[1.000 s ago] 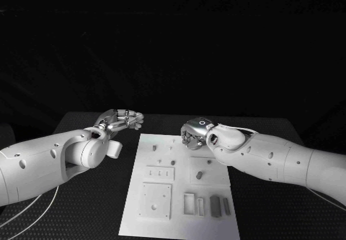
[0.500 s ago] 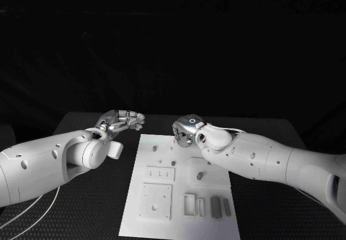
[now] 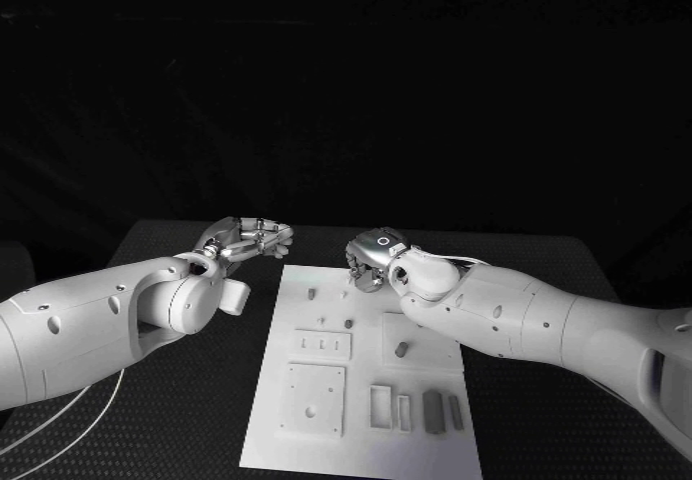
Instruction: Assemble the parts on the task board
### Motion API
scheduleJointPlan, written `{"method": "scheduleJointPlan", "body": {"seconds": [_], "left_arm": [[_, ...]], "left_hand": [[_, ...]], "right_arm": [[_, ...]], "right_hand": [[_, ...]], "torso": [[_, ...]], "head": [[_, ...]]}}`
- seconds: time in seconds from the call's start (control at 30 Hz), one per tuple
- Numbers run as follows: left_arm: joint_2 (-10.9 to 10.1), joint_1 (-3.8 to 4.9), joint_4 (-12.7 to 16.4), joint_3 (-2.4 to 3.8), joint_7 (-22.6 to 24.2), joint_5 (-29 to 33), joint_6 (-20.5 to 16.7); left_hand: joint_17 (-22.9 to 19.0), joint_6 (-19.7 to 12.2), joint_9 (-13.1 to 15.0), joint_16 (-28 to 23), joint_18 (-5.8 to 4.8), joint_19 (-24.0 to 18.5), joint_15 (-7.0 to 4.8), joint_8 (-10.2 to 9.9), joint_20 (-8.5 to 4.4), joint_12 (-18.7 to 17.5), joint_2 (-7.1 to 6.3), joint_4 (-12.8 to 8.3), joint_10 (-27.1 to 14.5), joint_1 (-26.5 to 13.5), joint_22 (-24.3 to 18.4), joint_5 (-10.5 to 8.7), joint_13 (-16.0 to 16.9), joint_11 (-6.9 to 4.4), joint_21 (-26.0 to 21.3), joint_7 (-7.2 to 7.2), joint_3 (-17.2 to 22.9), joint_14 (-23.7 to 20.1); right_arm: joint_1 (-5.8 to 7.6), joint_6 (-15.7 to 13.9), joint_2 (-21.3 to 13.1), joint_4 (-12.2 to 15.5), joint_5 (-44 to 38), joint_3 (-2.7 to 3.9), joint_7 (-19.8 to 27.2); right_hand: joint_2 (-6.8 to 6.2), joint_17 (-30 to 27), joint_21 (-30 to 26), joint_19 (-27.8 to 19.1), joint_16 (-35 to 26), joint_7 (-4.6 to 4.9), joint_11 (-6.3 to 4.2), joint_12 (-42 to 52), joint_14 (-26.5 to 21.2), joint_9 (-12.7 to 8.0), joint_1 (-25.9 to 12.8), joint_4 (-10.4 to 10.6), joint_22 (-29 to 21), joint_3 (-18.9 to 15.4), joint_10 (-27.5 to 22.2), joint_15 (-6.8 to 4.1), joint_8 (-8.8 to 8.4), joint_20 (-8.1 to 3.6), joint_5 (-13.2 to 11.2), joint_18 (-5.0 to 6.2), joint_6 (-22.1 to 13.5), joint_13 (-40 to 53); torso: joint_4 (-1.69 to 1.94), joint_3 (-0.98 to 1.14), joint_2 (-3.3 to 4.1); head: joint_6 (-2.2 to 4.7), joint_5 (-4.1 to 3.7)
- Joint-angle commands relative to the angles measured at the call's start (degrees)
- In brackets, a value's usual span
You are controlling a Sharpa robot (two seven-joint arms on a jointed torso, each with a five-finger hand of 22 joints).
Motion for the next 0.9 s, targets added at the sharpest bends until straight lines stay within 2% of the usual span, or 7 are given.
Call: {"method": "scheduleJointPlan", "body": {"seconds": [0.03,0.13,0.2,0.37,0.9], "left_arm": [[0.0,0.09,0.3,0.07,0.5,0.2,0.5],[-0.1,0.10,0.3,0.08,0.5,0.2,0.4],[-0.1,0.10,0.4,0.08,0.4,0.2,0.4],[-0.2,0.11,0.5,0.09,0.4,0.2,0.4],[-0.1,0.11,0.5,0.11,0.4,0.2,0.4]], "left_hand": [[0.1,-0.1,0.0,-0.3,-0.21,0.2,0.00,-0.4,-0.37,-0.3,-0.36,-0.1,0.1,-0.2,-0.1,-0.15,-0.1,0.36,0.2,0.30,0.1,0.6],[0.1,-0.1,0.0,-0.3,-0.21,0.2,0.00,-0.4,-0.37,-0.3,-0.37,-0.1,0.1,-0.2,-0.1,-0.15,-0.1,0.36,0.2,0.30,0.1,0.6],[0.1,-0.1,0.0,-0.3,-0.21,0.2,0.00,-0.4,-0.37,-0.3,-0.38,-0.1,0.1,-0.2,-0.1,-0.16,-0.1,0.36,0.2,0.30,0.1,0.6],[0.1,-0.1,0.0,-0.3,-0.21,0.2,0.00,-0.4,-0.37,-0.4,-0.40,-0.1,0.1,-0.2,-0.1,-0.16,-0.1,0.37,0.2,0.30,0.1,0.6],[0.1,-0.1,0.0,-0.3,-0.22,0.2,0.01,-0.4,-0.37,-0.4,-0.43,-0.1,0.2,-0.1,-0.1,-0.17,-0.1,0.37,0.2,0.31,0.2,0.6]], "right_arm": [[-0.08,0.7,0.3,0.1,-1.0,-0.03,0.0],[-0.13,1.0,0.4,0.4,-1.0,-0.06,0.1],[-0.17,1.2,0.5,0.2,-1.0,-0.08,0.2],[-0.40,1.1,0.8,-0.6,-0.9,-0.16,0.3],[-0.53,1.1,1.2,-0.6,-0.9,-0.20,0.4]], "right_hand": [[-0.16,0.1,0.2,0.2,0.4,-1.24,0.11,-0.1,0.1,1.3,0.3,0.0,0.0,0.4,0.5,-0.33,0.24,-0.12,0.2,0.84,1.5,0.1],[-0.16,0.1,0.3,0.2,0.4,-1.24,0.11,-0.1,0.1,1.3,0.3,0.0,0.1,0.5,0.5,-0.33,0.23,-0.15,0.2,0.84,1.5,0.1],[-0.16,0.1,0.4,0.2,0.4,-1.24,0.11,-0.1,0.1,1.3,0.3,0.0,0.1,0.5,0.5,-0.33,0.23,-0.16,0.2,0.84,1.5,0.1],[-0.12,0.0,0.5,0.3,0.5,-1.23,0.12,-0.1,0.0,1.4,0.2,0.0,0.2,0.5,0.5,-0.33,0.21,-0.21,0.2,0.84,1.5,0.2],[-0.11,0.0,0.7,0.3,0.6,-1.23,0.12,-0.2,0.0,1.4,0.2,0.0,0.3,0.5,0.5,-0.33,0.20,-0.27,0.2,0.84,1.5,0.3]], "torso": [[0.00,-0.02,0.09],[0.00,-0.06,0.12],[-0.01,-0.01,0.13],[-0.04,-0.01,0.17],[-0.22,-0.03,0.10]], "head": [[-0.16,0.21],[-0.52,0.44],[-0.60,0.45],[-0.67,0.61],[-0.94,1.07]]}}
